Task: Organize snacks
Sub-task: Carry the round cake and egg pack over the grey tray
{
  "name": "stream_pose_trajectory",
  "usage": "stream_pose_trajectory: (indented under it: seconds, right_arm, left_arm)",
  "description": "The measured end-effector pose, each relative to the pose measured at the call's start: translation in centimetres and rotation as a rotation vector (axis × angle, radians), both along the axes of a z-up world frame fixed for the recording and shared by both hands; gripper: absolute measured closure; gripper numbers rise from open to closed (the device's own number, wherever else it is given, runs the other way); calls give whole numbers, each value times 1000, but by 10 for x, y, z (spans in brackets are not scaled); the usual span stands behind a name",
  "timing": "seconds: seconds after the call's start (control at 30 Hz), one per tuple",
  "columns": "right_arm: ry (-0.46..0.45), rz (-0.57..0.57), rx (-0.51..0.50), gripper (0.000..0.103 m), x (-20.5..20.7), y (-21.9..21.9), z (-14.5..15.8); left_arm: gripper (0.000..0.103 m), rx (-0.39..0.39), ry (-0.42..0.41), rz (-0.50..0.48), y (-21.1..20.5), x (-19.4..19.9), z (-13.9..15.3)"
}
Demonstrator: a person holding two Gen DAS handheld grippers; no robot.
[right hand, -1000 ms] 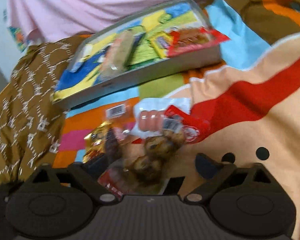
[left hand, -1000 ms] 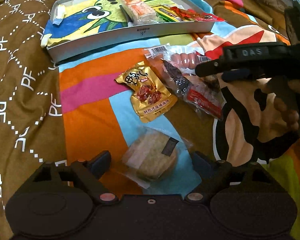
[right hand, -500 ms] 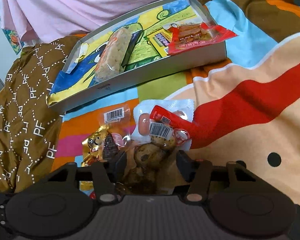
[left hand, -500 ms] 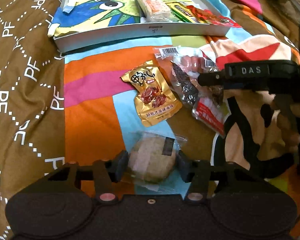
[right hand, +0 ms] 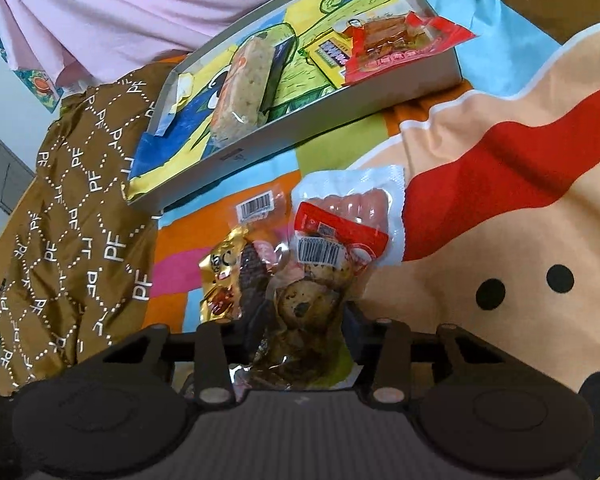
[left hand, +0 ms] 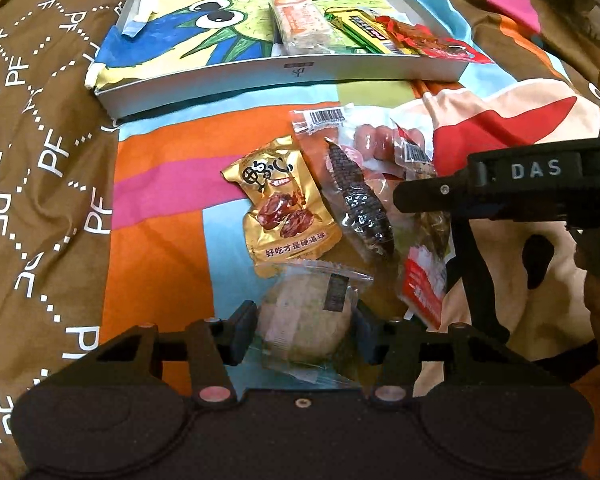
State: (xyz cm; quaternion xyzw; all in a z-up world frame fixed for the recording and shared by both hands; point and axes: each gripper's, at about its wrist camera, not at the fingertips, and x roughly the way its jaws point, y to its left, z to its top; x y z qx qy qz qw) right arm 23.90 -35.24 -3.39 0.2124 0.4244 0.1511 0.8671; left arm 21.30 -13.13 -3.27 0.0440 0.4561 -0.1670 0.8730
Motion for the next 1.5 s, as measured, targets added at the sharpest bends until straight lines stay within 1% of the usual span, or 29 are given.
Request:
stream_pose_trajectory:
  seconds: [0.23, 0.33, 0.53, 0.73, 0.87, 0.97, 1.03, 1.2, 1.4, 1.5]
  right_arm:
    - [-4, -7, 43, 60, -12, -10, 2]
    - [-4, -13, 61, 61, -14, -14, 2]
    - [0, -28, 101, 61, -17, -20, 2]
    - [-26, -40, 115, 61, -20, -22, 7]
    - [-60, -44, 124, 62, -21, -22, 11]
    - [-88, -50, 137, 62, -21, -22, 14]
    - [-110, -52, 137, 62, -20, -21, 16]
    - [-179, -51, 134, 62, -22, -20, 23]
    - [-219, -56, 180, 61, -20, -23, 27]
    - [-263, -73, 205, 61, -20, -28, 30]
  left_arm:
    - [50, 25, -21, 7, -8, 2, 0]
    - [50, 28, -16, 30, -10, 3, 0]
    - [51, 12, -11, 69, -10, 2, 1]
    - [51, -35, -28, 109, -6, -1, 2]
    - [51, -63, -76, 142, -4, -4, 6]
    - [51, -53, -137, 212, -2, -8, 10]
    - [51, -54, -162, 253, -1, -7, 12]
    - [51, -44, -245, 317, 1, -4, 23]
    - [51, -105, -298, 386, 4, 15, 44]
    - [51, -136, -338, 411, 5, 30, 57]
